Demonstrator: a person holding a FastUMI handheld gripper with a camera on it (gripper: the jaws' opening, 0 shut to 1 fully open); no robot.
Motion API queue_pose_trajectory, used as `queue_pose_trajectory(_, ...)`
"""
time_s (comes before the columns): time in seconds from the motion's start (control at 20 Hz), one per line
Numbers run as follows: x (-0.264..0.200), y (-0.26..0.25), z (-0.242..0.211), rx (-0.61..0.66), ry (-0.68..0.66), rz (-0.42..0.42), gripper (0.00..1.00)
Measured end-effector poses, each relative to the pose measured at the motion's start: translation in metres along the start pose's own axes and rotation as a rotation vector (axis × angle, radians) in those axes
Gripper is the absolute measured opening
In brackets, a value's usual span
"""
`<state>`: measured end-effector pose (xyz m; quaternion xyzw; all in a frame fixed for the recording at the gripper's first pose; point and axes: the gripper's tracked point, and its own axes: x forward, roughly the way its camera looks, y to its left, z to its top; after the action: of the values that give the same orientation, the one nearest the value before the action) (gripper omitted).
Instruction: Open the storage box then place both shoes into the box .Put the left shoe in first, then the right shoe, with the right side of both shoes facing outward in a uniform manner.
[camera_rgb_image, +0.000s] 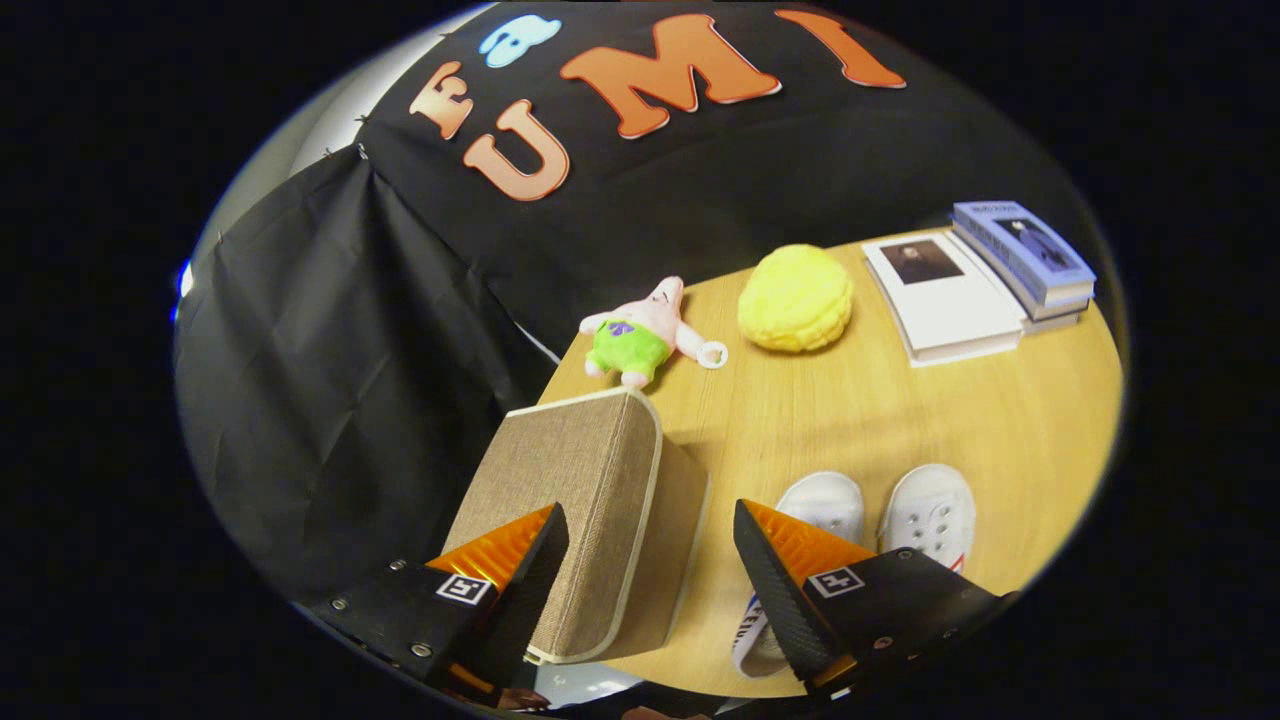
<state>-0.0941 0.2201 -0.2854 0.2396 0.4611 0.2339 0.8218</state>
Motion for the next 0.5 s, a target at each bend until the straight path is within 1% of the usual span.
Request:
queue_pose_trajectory(0.2, 0.023, 0.015, -0.028, 0.157, 0.096, 0.103, 0.99)
queue_pose_trajectory(0.3, 0.029, 0.017, -0.036, 0.232, 0.123, 0.136, 0.98)
queue_pose_trajectory(0.5, 0.046, 0.026, -0.05, 0.3, 0.172, 0.195, 0.98)
